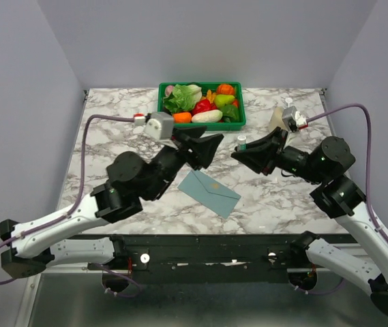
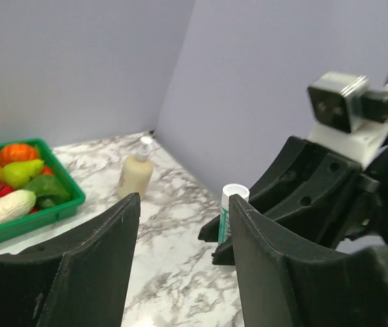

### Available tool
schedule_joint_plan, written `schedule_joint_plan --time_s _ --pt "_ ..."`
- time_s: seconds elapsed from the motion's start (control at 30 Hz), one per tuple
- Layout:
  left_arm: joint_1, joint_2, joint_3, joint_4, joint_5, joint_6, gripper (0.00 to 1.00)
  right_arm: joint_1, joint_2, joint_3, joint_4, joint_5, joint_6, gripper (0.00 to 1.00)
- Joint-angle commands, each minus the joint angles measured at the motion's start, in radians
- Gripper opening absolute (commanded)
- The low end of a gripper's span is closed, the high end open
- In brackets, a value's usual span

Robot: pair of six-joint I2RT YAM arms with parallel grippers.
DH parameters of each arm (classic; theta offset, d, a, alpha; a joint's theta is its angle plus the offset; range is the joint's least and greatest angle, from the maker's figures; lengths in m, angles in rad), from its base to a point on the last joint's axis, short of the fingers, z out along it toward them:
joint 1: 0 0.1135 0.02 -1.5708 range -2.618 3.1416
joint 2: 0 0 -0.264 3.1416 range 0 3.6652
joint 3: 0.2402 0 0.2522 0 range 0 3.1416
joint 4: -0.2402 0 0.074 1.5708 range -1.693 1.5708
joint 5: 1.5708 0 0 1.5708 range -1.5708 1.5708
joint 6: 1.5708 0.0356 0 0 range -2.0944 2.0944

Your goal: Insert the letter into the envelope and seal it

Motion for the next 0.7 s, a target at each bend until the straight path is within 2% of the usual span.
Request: schedule_joint_plan --time_s 0.0,0.13,0.23,0.43,0.67 --pt "0.0 -0.151 -0.079 0.087 0.186 -0.032 0.63 0.001 -0.044 0.024 -0.03 -0.236 0.058 0.01" --pt "0.002 -0.199 -0.091 0.075 0.289 -0.078 0.62 0.002 -0.059 0.03 -0.001 -0.438 0.115 0.01" --pt "0.002 -0.201 -0.111 0.1 0.393 -0.101 0.63 0.001 -0.074 0.018 0.044 -0.506 0.16 0.01" --pt "0.002 -0.159 -0.14 0.149 0.453 -0.13 0.66 0.001 -0.094 0.004 0.052 -0.52 0.183 0.01" --pt "0.002 -0.084 -0.107 0.192 0.515 -0.138 0.66 0.001 -0.091 0.001 0.05 -0.518 0.187 0.01"
